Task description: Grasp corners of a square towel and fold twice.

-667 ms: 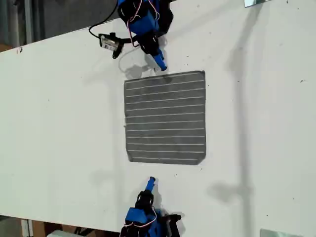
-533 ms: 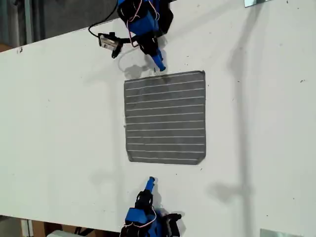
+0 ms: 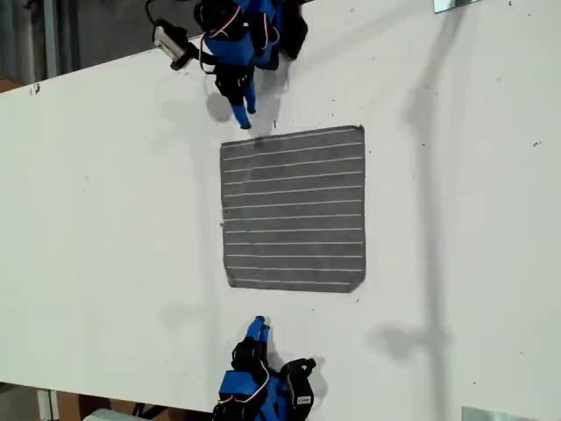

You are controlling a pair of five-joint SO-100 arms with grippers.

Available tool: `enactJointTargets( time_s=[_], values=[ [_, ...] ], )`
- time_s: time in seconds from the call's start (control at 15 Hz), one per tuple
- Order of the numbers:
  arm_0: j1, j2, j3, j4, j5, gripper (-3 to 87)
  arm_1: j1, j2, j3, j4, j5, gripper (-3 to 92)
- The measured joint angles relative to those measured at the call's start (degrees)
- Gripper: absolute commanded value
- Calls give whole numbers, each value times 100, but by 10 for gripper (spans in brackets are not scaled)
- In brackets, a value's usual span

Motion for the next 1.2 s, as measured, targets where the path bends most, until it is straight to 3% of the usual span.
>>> enactJointTargets(
  time_s=[0.07, 0.27, 0.33, 0.4, 0.53, 0.8, 0.87, 0.93, 1.07, 1.2],
  values=[
    [9, 0, 0, 0, 0, 96, -1037, 0, 0, -26, -9, 103],
    [527, 0, -53, 70, -114, 85, -1002, 0, 105, -316, 141, 130],
    [703, 9, -62, 79, -141, 63, -1213, -9, 132, -466, 220, 117],
    [853, 9, -53, 79, -158, 0, -1626, 0, 132, -527, 264, 171],
    [1055, 9, -35, 62, -448, 106, -2004, 0, 132, -439, 237, 202],
    [1107, 9, -35, 35, -905, 93, -2057, 0, 149, -281, -44, 116],
    [1134, 9, -35, 35, -826, 149, -1837, 0, 167, -281, -44, 215],
    [1169, 9, -35, 44, -668, 159, -1846, 0, 167, -281, -35, 248],
    [1371, 9, 0, -378, -237, 152, -1731, -97, 70, -703, -185, 265],
    [1134, -53, -299, -457, 281, 157, -1617, -1573, -844, -1371, -747, 299]
  ],
)
